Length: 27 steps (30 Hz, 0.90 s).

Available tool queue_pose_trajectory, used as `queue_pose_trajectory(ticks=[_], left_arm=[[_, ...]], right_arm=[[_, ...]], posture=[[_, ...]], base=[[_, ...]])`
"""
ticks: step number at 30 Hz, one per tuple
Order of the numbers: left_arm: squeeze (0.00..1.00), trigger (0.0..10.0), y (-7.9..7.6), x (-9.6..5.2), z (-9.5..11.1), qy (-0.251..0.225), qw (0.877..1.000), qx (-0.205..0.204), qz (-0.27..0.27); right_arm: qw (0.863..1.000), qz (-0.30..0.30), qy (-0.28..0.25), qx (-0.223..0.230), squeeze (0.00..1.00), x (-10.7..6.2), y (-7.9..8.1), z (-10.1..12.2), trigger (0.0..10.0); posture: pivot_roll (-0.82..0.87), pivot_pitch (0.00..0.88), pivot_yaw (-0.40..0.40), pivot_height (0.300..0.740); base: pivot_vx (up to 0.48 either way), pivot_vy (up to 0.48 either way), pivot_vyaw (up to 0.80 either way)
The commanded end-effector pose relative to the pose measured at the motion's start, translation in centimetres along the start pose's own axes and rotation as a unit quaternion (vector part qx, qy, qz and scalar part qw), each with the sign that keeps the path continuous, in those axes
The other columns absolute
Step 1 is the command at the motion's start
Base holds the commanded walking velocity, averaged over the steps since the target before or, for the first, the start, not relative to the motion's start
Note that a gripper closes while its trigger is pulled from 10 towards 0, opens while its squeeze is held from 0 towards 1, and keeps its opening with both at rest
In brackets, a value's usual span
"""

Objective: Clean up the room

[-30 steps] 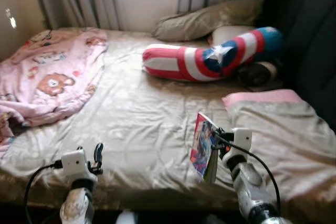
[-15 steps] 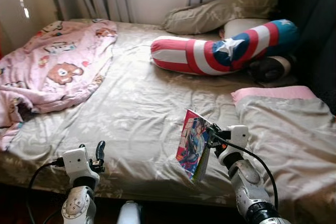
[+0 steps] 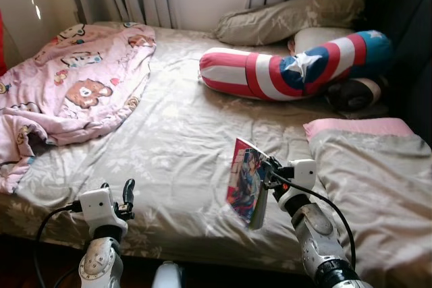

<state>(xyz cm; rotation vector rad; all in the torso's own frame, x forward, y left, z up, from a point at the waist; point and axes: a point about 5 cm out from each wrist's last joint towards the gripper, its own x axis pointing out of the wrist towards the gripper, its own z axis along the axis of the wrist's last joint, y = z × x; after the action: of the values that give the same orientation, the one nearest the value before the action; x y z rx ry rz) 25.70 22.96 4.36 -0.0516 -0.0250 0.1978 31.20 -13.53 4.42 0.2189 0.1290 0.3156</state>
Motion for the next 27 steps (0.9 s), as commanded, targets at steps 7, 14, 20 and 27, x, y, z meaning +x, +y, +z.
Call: queue_pose_trajectory(ticks=[7,14,20,27], left_arm=[[0.00,10.0,0.2,0.1,0.2,0.002,1.000,0.001,0.001],[0.00,10.0,0.2,0.1,0.2,0.002,1.000,0.002,0.000],[0.00,10.0,0.2,0.2,0.2,0.002,1.000,0.003,-0.001],[0.00,10.0,0.4,0.3,0.6,0.000,1.000,0.007,-0.009]], right_arm=[[1.000,0.003,-0.023,-0.006,0.00,0.4,-0.1,1.1,10.0],[1.000,0.006,-0.023,-0.003,0.00,0.5,0.0,1.1,10.0],[0.999,0.026,-0.023,-0.014,0.00,0.6,0.5,1.3,10.0],[0.999,0.036,-0.020,-0.004,0.00,0.9,0.9,1.3,10.0]], posture=[[0.10,0.000,-0.048,0.648],[0.10,0.000,-0.046,0.648],[0.10,0.000,-0.043,0.648],[0.10,0.000,-0.028,0.648]], base=[[0.295,0.000,0.00],[0.296,0.000,0.00],[0.299,0.000,0.00],[0.196,0.000,0.46]])
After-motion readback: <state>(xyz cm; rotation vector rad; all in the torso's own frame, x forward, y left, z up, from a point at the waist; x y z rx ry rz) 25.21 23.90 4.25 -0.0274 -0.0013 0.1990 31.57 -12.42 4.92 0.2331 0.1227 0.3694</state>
